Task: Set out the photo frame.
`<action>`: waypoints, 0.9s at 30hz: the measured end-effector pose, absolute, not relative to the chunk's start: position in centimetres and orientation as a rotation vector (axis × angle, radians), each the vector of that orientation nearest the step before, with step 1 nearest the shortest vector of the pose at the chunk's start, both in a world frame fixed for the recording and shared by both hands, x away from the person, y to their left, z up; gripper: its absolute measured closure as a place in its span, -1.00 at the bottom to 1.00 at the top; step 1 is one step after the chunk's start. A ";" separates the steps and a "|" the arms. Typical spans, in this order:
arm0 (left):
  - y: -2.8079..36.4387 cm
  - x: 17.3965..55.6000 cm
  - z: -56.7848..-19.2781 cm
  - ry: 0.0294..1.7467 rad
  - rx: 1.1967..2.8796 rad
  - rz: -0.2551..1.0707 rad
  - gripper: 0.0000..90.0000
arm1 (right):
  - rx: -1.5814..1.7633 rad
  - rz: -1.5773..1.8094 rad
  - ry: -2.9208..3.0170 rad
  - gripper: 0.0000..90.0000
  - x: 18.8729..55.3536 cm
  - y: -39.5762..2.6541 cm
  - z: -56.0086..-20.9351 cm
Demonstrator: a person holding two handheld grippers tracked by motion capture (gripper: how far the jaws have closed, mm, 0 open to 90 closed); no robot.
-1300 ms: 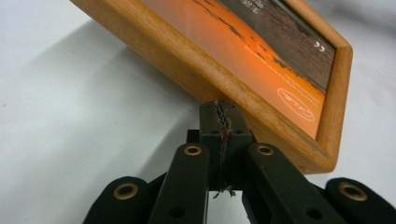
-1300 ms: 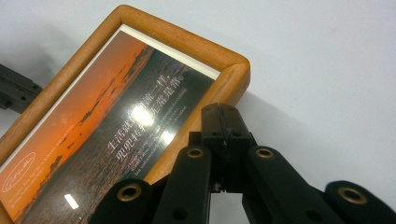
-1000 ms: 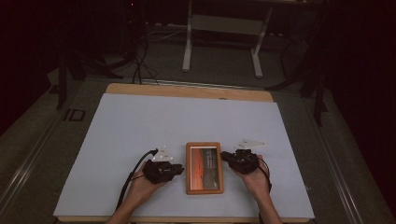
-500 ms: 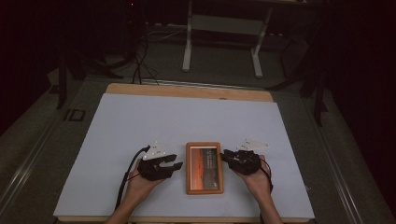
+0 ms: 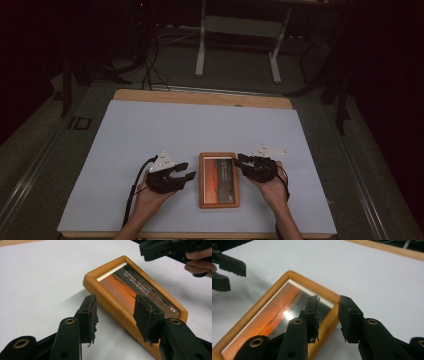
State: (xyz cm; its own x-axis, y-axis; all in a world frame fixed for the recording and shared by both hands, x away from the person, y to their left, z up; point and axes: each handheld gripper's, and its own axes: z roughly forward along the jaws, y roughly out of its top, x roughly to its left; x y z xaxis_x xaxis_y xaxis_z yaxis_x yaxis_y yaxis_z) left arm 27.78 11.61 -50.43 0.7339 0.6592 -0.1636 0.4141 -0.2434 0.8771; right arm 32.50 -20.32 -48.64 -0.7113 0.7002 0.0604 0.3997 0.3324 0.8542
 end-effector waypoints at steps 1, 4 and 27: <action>11.6 27.8 -50.4 0.829 1.877 0.290 0.19 | 0.981 1.325 2.283 0.56 32.5 -20.3 -48.6; 11.6 27.6 -50.2 0.824 1.874 0.287 0.19 | 0.956 1.329 2.283 0.74 32.8 -19.8 -48.5; 11.7 27.3 -49.8 0.823 1.861 0.286 0.18 | 0.955 1.265 2.295 1.00 34.6 -18.2 -50.3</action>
State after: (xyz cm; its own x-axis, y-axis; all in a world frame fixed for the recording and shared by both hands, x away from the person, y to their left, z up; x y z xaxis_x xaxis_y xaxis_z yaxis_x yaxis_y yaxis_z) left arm 27.31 11.70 -49.80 0.7363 0.6550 -0.1696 0.4083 -0.2302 0.8834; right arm 34.62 -18.20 -50.32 -0.7111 0.7029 0.0173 0.3898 0.3737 0.8417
